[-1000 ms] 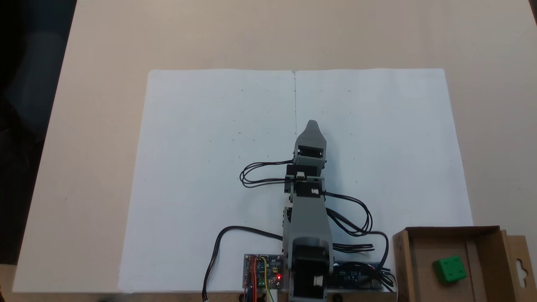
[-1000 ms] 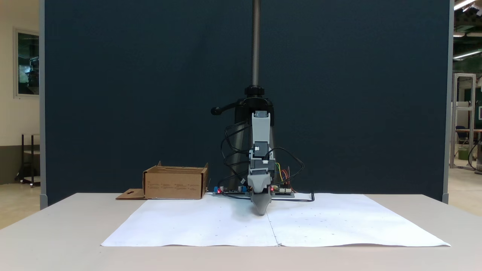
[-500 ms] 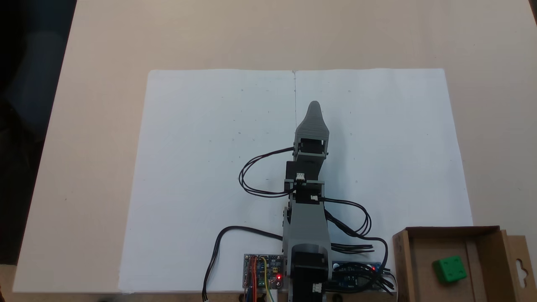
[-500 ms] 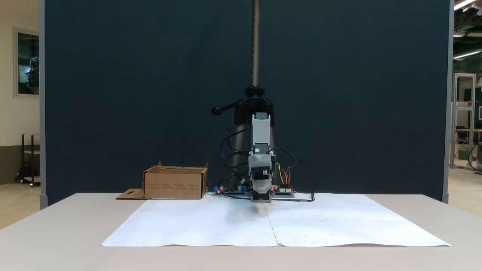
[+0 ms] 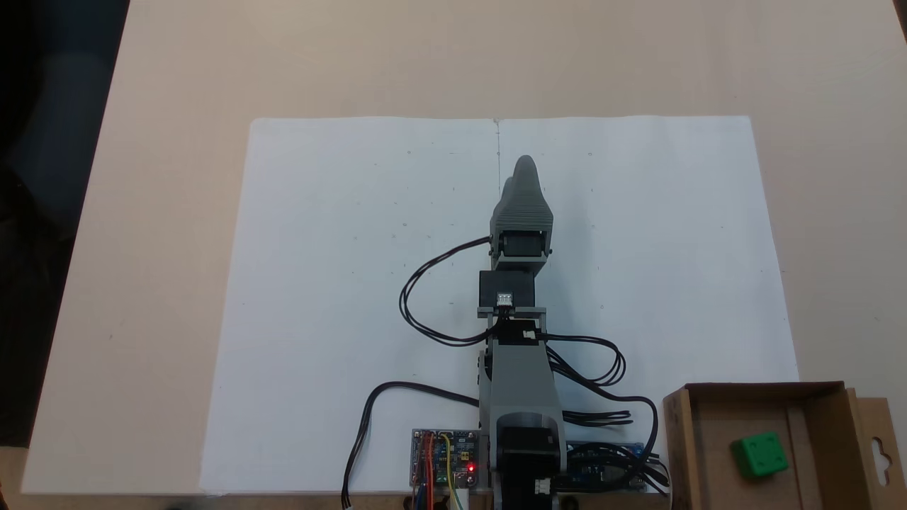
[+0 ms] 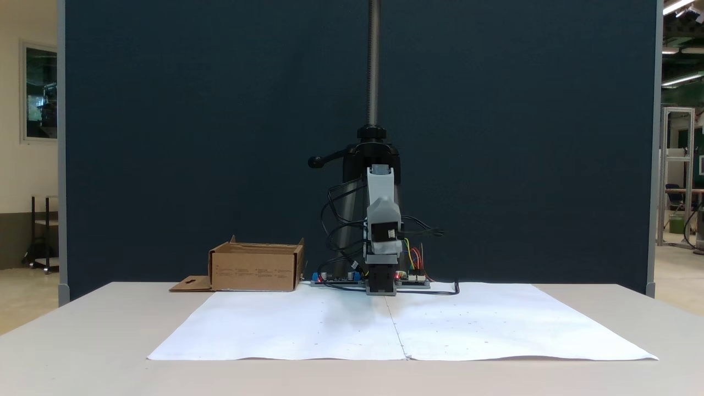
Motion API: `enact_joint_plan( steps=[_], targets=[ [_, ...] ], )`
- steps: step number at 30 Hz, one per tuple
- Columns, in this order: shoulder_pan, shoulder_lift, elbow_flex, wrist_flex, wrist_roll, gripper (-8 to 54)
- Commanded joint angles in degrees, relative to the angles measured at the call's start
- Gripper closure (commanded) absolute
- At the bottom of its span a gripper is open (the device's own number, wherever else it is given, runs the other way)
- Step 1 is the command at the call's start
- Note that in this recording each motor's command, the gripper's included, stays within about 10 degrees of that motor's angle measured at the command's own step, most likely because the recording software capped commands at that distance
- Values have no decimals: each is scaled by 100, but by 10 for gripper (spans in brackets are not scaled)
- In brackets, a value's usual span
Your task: Grasp a green dice and put it in the bin.
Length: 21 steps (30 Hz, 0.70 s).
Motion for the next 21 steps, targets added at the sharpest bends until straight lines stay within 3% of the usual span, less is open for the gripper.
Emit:
enact_joint_plan(
  steps=[1,21],
  targets=[
    [-35,642,378,-965,26,7],
    [53,624,369,-879,9,4]
  ],
)
